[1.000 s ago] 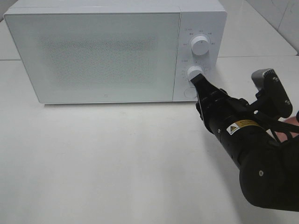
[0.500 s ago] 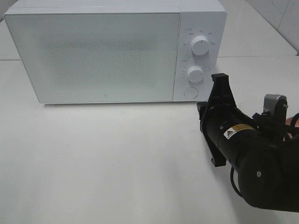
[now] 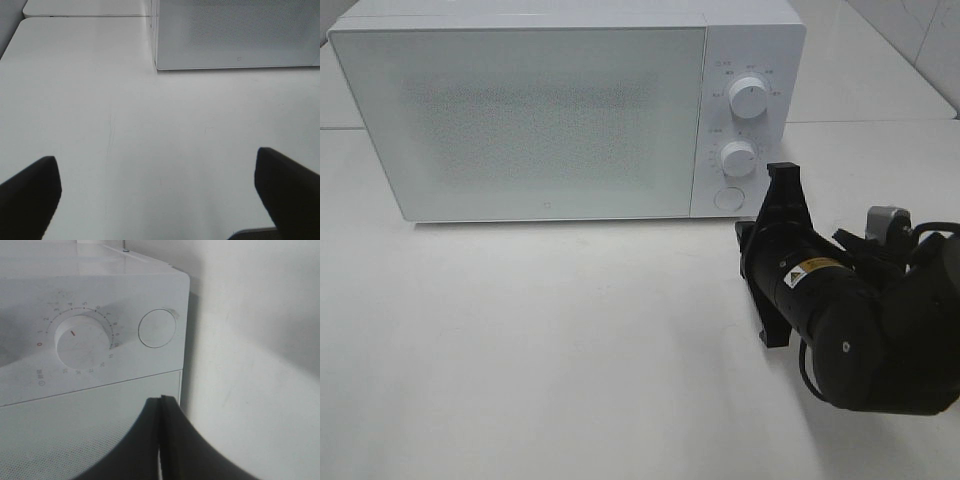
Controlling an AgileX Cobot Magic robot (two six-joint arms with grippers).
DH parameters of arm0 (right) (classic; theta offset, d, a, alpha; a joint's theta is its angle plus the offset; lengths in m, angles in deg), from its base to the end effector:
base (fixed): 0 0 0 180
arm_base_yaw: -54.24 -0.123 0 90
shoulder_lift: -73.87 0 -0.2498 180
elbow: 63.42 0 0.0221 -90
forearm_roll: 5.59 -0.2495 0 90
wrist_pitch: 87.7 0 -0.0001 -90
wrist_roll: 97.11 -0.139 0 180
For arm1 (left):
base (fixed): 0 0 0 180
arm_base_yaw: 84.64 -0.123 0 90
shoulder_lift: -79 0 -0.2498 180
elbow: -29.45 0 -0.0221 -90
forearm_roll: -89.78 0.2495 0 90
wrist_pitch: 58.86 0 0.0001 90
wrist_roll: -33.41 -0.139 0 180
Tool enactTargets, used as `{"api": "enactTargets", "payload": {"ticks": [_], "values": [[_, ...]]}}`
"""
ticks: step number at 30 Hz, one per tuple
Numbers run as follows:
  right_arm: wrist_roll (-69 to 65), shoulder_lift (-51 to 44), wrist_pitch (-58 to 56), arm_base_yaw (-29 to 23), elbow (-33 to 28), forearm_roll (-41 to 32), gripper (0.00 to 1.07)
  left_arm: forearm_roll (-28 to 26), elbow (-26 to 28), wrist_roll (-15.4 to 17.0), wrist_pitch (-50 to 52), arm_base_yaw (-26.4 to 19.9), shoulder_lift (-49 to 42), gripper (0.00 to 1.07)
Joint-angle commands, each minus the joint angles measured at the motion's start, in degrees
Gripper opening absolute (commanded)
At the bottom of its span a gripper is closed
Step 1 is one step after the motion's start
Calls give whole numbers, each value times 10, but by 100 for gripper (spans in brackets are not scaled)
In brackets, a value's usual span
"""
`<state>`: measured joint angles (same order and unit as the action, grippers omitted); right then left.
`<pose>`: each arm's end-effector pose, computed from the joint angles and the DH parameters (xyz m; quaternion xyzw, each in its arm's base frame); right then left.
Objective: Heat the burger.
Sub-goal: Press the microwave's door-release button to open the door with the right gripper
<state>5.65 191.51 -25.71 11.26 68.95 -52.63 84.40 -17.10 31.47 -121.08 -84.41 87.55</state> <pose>0.2793 0.1376 0.0667 0.5612 0.5794 0.4136 0.4223 0.0681 -0.0118 0.2576 0.0191 0.8529 -0.0391 0.5202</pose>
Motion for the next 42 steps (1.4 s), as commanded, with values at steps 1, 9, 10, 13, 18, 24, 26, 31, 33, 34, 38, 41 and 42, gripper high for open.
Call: {"api": "enactTargets", "payload": {"ticks": [1, 9, 10, 13, 18, 24, 26, 31, 33, 34, 38, 41, 42], "values": [[-1, 7, -1, 13, 14, 14, 0, -5, 0, 0, 8, 3, -12, 98], [-1, 48, -33, 60, 68, 43, 0, -5, 0, 0, 8, 3, -12, 98], [-1, 48, -33, 60, 68, 43, 0, -5, 0, 0, 8, 3, -12, 98], [-1, 58, -34, 70, 87, 52, 0, -5, 0, 0, 8, 3, -12, 98], [1, 74, -54, 92, 114, 61, 0, -5, 0, 0, 8, 3, -12, 98], [3, 104, -62, 103, 143, 62, 0, -5, 0, 0, 8, 3, -12, 98], [1, 110, -62, 105, 155, 62, 0, -5, 0, 0, 8, 3, -12, 98], [1, 128, -64, 115, 179, 72, 0, -5, 0, 0, 8, 3, -12, 98], [1, 131, -66, 117, 182, 76, 0, -5, 0, 0, 8, 3, -12, 98], [1, 136, -75, 121, 190, 78, 0, -5, 0, 0, 8, 3, -12, 98], [3, 143, -70, 123, 205, 73, 0, -5, 0, -1, 8, 3, -12, 98], [7, 143, -64, 123, 213, 72, 0, -5, 0, -1, 8, 3, -9, 98], [7, 143, -64, 123, 213, 72, 0, -5, 0, -1, 8, 3, -9, 98]]}}
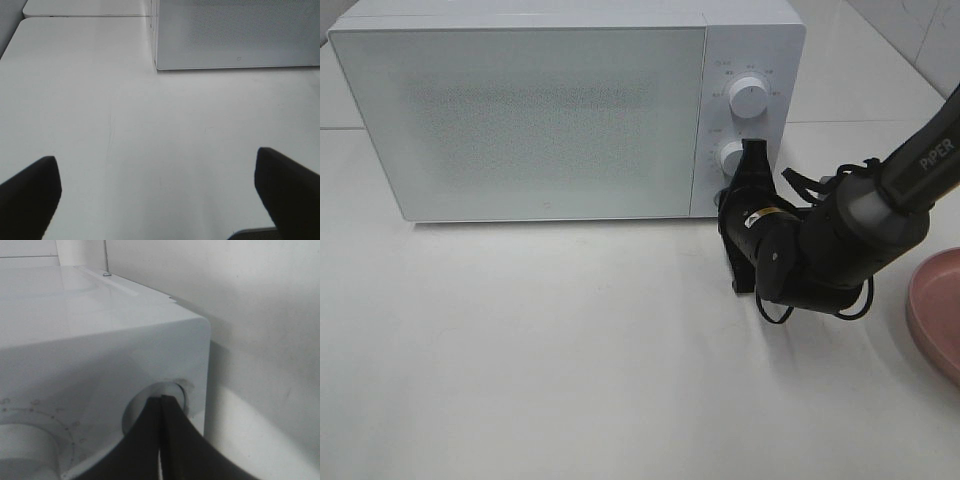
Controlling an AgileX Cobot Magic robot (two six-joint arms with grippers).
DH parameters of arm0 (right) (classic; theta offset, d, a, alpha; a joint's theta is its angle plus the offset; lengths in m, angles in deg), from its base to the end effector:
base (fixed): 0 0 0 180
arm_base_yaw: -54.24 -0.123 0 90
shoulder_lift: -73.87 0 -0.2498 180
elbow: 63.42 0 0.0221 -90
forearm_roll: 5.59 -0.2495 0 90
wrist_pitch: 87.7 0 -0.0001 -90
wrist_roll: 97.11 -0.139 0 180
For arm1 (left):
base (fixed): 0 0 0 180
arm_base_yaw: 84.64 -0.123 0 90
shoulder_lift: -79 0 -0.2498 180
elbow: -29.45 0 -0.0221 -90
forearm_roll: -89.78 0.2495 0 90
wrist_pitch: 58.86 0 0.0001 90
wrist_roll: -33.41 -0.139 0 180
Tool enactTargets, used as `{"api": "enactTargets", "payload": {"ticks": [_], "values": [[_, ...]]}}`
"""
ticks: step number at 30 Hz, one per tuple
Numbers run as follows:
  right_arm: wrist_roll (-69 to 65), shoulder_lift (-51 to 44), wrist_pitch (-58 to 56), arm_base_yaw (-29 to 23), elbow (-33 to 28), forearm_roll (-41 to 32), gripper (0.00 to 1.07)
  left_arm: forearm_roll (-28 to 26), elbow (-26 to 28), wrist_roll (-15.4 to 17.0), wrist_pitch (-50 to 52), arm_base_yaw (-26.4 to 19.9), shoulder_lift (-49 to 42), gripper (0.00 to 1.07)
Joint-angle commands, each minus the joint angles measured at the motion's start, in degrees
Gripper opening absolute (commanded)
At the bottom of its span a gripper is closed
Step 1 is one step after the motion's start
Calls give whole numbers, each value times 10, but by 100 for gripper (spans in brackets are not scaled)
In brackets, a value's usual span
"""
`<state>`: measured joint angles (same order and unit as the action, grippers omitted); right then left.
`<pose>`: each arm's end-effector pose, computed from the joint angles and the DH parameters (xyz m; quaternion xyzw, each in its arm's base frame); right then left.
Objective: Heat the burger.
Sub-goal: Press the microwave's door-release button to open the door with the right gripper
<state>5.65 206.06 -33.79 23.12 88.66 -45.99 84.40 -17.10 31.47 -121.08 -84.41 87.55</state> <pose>0.3644 0.1350 0.0330 0.5978 0.5612 0.3978 0.4117 0.0681 -0.0118 0.2576 0.0191 0.8529 -0.0391 0.5202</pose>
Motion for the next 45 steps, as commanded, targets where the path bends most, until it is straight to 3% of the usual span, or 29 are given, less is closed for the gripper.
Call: {"api": "enactTargets", "payload": {"ticks": [1, 15, 25, 33, 45], "values": [[9, -2, 23, 4, 19, 5, 0, -5, 0, -1, 8, 3, -9, 98], [14, 25, 138, 10, 73, -10, 0, -5, 0, -1, 8, 3, -9, 98], [23, 28, 136, 11, 89, -19, 0, -5, 0, -1, 8, 3, -9, 98], [30, 24, 107, 10, 87, -19, 0, -5, 0, -1, 8, 3, -9, 98], [60, -30, 9, 2, 17, -23, 0, -5, 0, -2, 8, 3, -9, 98]]}}
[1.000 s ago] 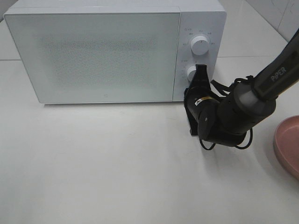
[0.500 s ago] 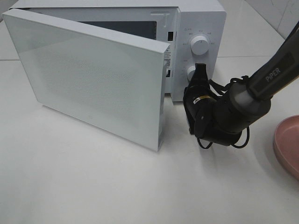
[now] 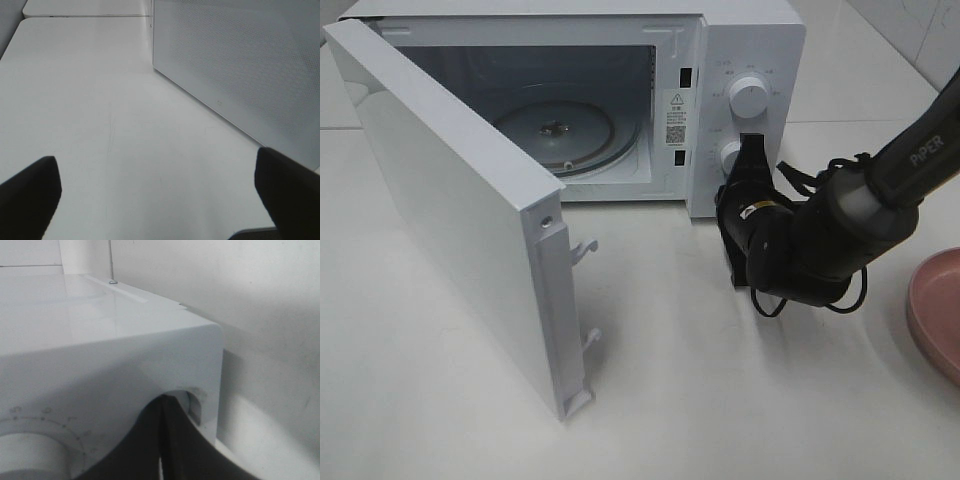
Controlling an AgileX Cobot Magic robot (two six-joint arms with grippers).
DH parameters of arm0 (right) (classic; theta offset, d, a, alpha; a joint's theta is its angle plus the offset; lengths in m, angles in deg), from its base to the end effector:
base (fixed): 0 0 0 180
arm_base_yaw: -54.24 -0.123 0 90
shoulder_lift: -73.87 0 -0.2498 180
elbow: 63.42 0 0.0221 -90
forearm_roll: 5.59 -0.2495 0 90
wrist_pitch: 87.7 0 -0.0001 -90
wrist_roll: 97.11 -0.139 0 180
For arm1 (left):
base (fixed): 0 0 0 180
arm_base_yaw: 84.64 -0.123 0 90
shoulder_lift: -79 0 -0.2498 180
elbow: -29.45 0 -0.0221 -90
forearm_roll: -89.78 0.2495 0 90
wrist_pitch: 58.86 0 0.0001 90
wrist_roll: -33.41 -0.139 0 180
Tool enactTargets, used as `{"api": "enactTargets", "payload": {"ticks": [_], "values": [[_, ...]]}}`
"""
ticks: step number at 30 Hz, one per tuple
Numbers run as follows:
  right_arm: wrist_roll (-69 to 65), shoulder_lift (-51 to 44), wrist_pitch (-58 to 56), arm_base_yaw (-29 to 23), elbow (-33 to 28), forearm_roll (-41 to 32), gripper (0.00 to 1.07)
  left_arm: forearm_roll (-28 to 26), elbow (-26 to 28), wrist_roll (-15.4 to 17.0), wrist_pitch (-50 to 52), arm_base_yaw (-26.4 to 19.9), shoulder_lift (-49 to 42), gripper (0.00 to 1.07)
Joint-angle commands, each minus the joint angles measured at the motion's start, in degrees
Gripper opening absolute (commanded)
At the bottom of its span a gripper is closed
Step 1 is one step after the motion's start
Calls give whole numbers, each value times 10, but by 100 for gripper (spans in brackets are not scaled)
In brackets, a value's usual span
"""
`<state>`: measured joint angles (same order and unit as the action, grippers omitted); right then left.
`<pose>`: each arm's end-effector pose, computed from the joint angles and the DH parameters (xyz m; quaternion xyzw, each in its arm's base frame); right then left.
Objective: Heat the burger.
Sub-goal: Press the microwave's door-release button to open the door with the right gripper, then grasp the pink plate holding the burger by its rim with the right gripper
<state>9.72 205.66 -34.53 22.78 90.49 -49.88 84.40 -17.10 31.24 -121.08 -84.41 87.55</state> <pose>0.3698 0.1352 0.0391 0.6005 0.5561 0.3860 0.4257 0.0681 -0.0118 0.2576 0.0208 0.8529 -0.0380 0.5203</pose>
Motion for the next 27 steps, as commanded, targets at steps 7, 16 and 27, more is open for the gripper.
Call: {"api": "enactTargets", "payload": {"ticks": [7, 16, 27], "values": [[68, -52, -64, 6, -22, 13, 0, -5, 0, 1, 8, 3, -9, 98], [126, -97, -124, 6, -65, 11, 0, -5, 0, 1, 8, 3, -9, 98], [342, -217, -293, 30, -103, 83, 0, -5, 0, 1, 8, 3, -9, 98]]}}
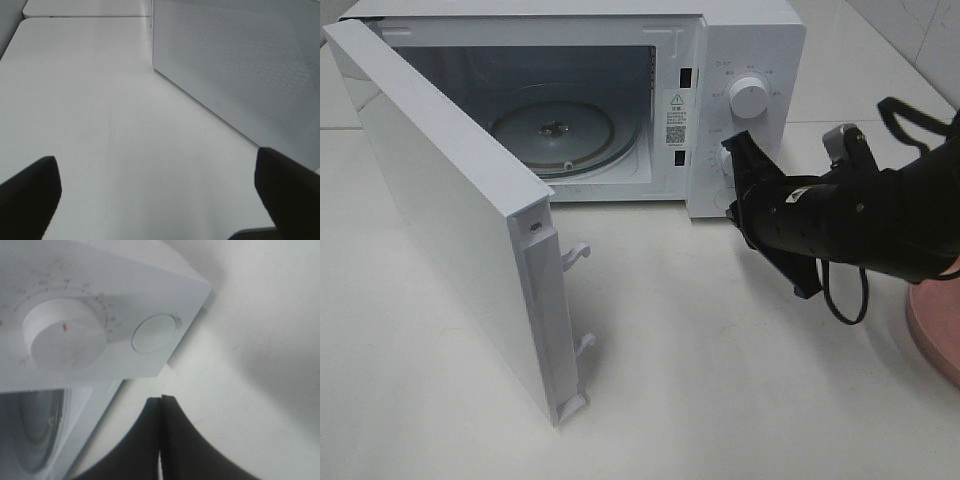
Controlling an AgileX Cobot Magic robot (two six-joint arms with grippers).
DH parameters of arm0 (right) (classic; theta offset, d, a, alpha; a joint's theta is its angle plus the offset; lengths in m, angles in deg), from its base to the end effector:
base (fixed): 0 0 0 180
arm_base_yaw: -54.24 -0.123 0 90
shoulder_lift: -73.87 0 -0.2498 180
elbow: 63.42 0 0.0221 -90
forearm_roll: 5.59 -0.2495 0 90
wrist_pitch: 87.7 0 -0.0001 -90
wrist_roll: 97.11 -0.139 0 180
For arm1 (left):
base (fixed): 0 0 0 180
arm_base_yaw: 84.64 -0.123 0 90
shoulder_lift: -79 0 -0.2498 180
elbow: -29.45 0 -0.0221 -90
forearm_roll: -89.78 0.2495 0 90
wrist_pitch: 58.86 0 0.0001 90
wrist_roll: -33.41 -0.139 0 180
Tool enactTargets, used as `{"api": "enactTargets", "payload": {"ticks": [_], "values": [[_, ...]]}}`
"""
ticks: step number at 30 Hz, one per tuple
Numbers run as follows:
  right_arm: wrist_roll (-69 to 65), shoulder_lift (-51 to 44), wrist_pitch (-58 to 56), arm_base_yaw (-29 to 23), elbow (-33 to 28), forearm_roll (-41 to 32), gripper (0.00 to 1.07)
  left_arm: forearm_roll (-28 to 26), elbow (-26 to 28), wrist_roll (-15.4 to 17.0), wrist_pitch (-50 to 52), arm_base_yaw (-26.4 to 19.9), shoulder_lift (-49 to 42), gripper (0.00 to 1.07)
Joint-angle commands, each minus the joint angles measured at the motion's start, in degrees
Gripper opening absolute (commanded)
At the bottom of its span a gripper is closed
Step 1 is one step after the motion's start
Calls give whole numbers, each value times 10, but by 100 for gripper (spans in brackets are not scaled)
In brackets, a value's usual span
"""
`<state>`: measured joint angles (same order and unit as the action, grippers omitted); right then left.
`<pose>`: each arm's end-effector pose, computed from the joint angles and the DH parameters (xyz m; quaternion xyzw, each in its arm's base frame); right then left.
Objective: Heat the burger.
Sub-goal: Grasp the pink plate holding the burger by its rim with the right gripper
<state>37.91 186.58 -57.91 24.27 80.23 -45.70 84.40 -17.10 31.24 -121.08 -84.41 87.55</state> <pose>0.3262 0.1368 0.0744 0.4458 0.7588 0.2916 0.3748 0.0681 -0.0118 0.2576 0.0208 0.8529 -0.0380 0.5203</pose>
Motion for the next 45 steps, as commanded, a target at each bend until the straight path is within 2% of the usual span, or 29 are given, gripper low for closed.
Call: {"api": "enactTargets", "payload": {"ticks": [1, 2, 4, 5, 6, 8, 10, 14, 16, 17, 22, 25, 27, 30, 37, 40, 41, 42, 43, 44, 45], "values": [[74, -36, -91, 23, -1, 61, 0, -5, 0, 1, 8, 3, -9, 98], [74, -36, -91, 23, -1, 61, 0, -5, 0, 1, 8, 3, -9, 98], [102, -62, -164, 49, -1, 122, 0, -5, 0, 1, 8, 3, -9, 98], [102, -62, -164, 49, -1, 122, 0, -5, 0, 1, 8, 3, -9, 98], [114, -76, -210, 64, -1, 163, 0, -5, 0, 1, 8, 3, -9, 98], [120, -81, -231, 70, -1, 180, 0, -5, 0, 1, 8, 3, -9, 98], [155, -110, -337, 104, -1, 240, 0, -5, 0, 1, 8, 3, -9, 98], [180, -123, -384, 118, -1, 264, 1, -5, 0, 1, 8, 3, -9, 98], [250, -144, -479, 136, 2, 297, 2, -5, 0, 1, 8, 3, -9, 98], [250, -144, -479, 136, 2, 297, 2, -5, 0, 1, 8, 3, -9, 98], [364, -151, -621, 140, 32, 327, 3, -5, 0, 1, 8, 3, -9, 98], [385, -152, -639, 140, 36, 333, 3, -5, 0, 1, 8, 3, -9, 98], [450, -152, -689, 140, 52, 358, 4, -5, 0, 1, 8, 3, -9, 98], [488, -154, -690, 146, 53, 372, 5, -5, 0, 1, 8, 3, -9, 98], [491, -156, -710, 175, 53, 377, 7, -5, 0, 1, 8, 3, -9, 98], [485, -156, -713, 189, 53, 387, 13, -5, 0, 1, 8, 3, -9, 98], [482, -156, -714, 195, 53, 392, 17, -5, 0, 1, 8, 3, -9, 98], [482, -156, -714, 205, 53, 398, 28, -5, 0, 1, 8, 3, -9, 98], [482, -156, -714, 205, 53, 398, 28, -5, 0, 1, 8, 3, -9, 98], [482, -156, -713, 215, 53, 405, 47, -5, 0, 1, 8, 3, -9, 98], [483, -156, -712, 219, 53, 410, 58, -5, 0, 1, 8, 3, -9, 98]]}}
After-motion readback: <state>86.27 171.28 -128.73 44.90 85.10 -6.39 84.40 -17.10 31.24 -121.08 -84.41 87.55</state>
